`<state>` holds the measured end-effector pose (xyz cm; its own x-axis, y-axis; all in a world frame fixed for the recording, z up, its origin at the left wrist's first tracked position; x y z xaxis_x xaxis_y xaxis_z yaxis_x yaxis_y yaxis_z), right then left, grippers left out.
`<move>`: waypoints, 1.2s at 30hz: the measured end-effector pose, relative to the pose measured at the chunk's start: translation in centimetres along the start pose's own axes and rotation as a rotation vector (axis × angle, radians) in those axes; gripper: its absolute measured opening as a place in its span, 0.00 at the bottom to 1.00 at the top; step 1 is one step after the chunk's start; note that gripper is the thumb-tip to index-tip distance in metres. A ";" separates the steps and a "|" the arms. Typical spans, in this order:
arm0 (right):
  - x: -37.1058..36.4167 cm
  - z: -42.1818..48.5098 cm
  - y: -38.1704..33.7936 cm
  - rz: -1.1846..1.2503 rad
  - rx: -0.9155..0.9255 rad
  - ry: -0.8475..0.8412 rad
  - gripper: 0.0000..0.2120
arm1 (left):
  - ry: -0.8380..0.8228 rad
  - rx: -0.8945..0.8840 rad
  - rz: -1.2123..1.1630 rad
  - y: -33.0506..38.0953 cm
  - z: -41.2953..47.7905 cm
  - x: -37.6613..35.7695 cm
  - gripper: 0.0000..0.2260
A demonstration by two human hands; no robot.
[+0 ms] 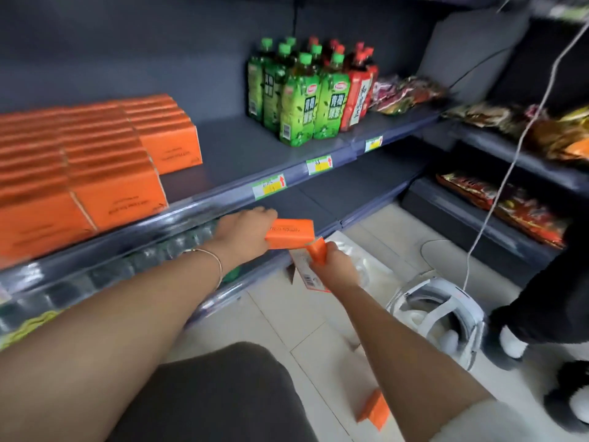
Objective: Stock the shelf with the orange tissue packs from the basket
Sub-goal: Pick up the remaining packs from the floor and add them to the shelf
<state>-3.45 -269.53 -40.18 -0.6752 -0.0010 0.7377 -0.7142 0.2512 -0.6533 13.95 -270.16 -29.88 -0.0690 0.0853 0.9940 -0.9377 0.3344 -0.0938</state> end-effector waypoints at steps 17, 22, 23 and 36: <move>3.2 -1.2 -21.6 0.452 0.204 0.086 0.19 | 0.284 0.328 0.073 -16.1 -7.6 17.3 0.20; -0.6 2.2 -24.7 0.703 0.086 0.058 0.29 | 0.311 0.414 0.057 -20.6 -7.0 17.3 0.19; -1.5 3.1 -25.0 0.768 0.045 0.053 0.33 | 0.304 0.422 0.066 -21.3 -6.7 17.0 0.20; -10.2 10.9 -29.4 0.827 -0.094 -0.098 0.15 | 0.260 0.454 0.033 -26.4 -2.2 13.4 0.23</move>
<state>22.41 -287.42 -30.38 -0.9907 0.1360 0.0061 0.0336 0.2874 -0.9572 38.54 -275.74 -14.19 -0.0685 0.3381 0.9386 -0.9936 -0.1077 -0.0337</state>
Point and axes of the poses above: each hand's wrist, its own z-axis towards the middle knuckle, its own x-axis out of the back of the hand, y = z × x, the point moved 9 cm from there along z, towards the middle knuckle, and after that the axes turned 9 degrees about z, right-handed, at the moved point
